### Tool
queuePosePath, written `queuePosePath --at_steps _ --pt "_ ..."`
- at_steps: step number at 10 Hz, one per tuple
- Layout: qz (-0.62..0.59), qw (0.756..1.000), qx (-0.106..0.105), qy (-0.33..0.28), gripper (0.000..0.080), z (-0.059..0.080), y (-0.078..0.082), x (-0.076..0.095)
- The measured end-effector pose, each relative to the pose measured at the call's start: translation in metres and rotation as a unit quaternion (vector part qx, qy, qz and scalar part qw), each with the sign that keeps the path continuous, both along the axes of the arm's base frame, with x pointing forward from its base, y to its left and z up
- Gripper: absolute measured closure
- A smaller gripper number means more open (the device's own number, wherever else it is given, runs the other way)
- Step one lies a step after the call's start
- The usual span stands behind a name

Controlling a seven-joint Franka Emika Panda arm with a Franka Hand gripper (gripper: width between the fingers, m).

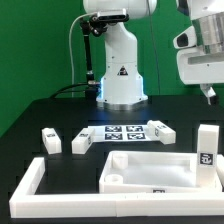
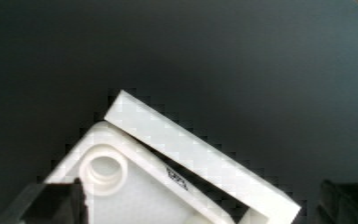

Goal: Assemble desk

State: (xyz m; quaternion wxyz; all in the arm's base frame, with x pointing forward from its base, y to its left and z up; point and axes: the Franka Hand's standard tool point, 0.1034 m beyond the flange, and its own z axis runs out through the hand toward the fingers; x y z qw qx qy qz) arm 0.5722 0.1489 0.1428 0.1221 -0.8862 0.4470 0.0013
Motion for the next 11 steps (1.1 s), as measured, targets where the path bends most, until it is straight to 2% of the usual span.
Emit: queuePosePath --at_steps 1,2,3,4,5,6,7,9,10,11 --pt "0.048 0.999 -0.005 -0.009 0.0151 -0.004 0.000 -0.004" --pt "0.100 0.995 -0.011 -0.011 0.0151 -0.017 -0.003 -0.025" --pt "0.168 0.986 -0.018 -0.007 0.0151 -0.028 -0.014 -0.047" --pt "0.213 0.977 -0.025 -0.008 0.0151 -0.035 -0.022 -0.058" --pt "0.255 0.966 -0.042 -0.014 0.0151 -0.047 -0.023 -0.068" --pt "0.263 0.960 -0.078 -0.063 0.0151 -0.055 -0.022 -0.069" --pt "0.301 0.948 -0.080 -0.060 0.0151 -0.059 -0.021 -0.077" --pt "0.355 0.928 -0.090 -0.070 0.0151 -0.057 -0.025 -0.073" --pt "0.393 0.912 -0.095 -0.071 0.0151 -0.061 -0.028 -0.076" --pt "0.439 0.891 -0.097 -0.059 0.0151 -0.072 -0.036 -0.089"
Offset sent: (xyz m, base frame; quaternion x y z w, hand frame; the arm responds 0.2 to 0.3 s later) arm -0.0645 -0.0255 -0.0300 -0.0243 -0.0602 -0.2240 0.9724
